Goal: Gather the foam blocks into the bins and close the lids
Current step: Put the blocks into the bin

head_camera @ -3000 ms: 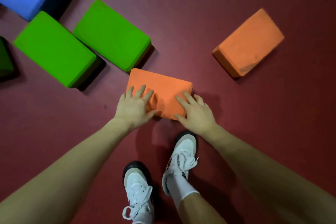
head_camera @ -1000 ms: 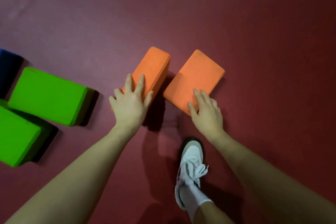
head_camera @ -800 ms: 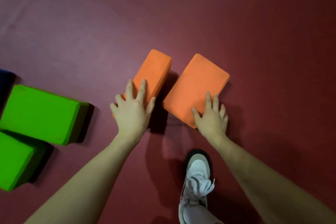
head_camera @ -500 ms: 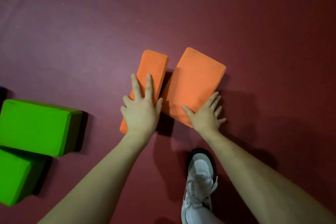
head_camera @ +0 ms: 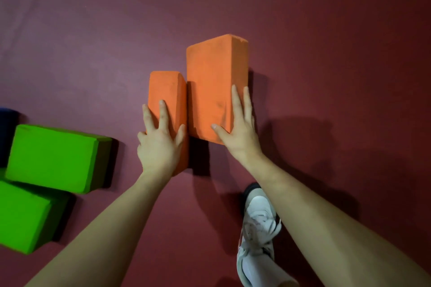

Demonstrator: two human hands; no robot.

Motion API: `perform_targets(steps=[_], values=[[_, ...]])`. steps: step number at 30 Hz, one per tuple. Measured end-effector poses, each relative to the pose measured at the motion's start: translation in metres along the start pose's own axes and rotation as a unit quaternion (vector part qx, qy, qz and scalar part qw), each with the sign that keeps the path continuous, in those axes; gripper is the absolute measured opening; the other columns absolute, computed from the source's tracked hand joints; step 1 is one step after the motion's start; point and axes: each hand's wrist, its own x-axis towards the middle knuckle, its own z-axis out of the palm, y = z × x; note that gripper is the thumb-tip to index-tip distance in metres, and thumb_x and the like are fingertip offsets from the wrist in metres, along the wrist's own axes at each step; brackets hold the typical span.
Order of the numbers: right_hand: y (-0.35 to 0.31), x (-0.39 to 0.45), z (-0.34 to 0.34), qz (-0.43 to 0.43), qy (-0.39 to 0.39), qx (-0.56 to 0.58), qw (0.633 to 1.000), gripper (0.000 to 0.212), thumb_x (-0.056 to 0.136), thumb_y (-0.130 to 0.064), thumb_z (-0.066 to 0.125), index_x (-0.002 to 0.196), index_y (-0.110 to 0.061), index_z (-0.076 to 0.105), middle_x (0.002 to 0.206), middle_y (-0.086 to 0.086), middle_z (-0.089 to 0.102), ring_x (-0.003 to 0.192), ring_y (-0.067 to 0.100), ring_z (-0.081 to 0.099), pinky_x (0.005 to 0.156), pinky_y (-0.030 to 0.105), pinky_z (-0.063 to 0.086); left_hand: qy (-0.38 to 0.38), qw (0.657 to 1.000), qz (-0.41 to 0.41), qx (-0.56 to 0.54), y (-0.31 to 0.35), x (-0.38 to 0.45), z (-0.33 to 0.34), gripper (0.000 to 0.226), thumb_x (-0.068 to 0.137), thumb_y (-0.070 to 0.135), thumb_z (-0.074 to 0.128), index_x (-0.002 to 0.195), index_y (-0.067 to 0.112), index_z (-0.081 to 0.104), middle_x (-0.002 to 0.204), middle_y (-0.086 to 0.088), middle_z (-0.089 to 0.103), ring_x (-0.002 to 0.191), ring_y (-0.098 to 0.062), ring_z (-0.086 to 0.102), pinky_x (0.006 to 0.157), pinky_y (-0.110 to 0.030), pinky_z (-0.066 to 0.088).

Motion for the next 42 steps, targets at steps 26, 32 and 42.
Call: perform_targets(steps=[26,32,42], values=[[-0.388,-0.285,-0.039,-0.261,-0.033,-0.275,0.925,0.058,0.088,-0.038,0.062,0.143,-0.034,0.043,0.157,-0.008,0.026,0.131,0.036,0.036,0.099,0.043,0.033,0.083,0.989,-0.095,-0.071,-0.199,-0.268,-0.364,0.064,0.093,0.053,0.046,0.15,0.035,0.024,0.16,-0.003,0.011,0.117,-0.042,0.047,0.086,-0.045,0.044],[-0.494,-0.361,-0.028,-0.341,-0.082,-0.284,0.892,0.056,0.087,-0.039,0.063,0.14,-0.033,0.047,0.156,-0.007,0.03,0.13,0.037,0.037,0.098,0.043,0.034,0.113,0.97,-0.188,-0.1,-0.263,-0.35,-0.45,0.063,0.092,0.054,0.047,0.149,0.035,0.027,0.159,-0.002,0.013,0.118,-0.043,0.047,0.087,-0.045,0.045],[-0.631,-0.439,0.006,-0.504,-0.21,-0.254,0.798,0.057,0.085,-0.038,0.065,0.139,-0.032,0.049,0.155,-0.004,0.032,0.128,0.037,0.04,0.094,0.045,0.038,0.168,0.894,-0.393,-0.136,-0.322,-0.457,-0.549,0.062,0.093,0.051,0.047,0.149,0.036,0.024,0.16,-0.002,0.009,0.119,-0.041,0.045,0.09,-0.044,0.043]])
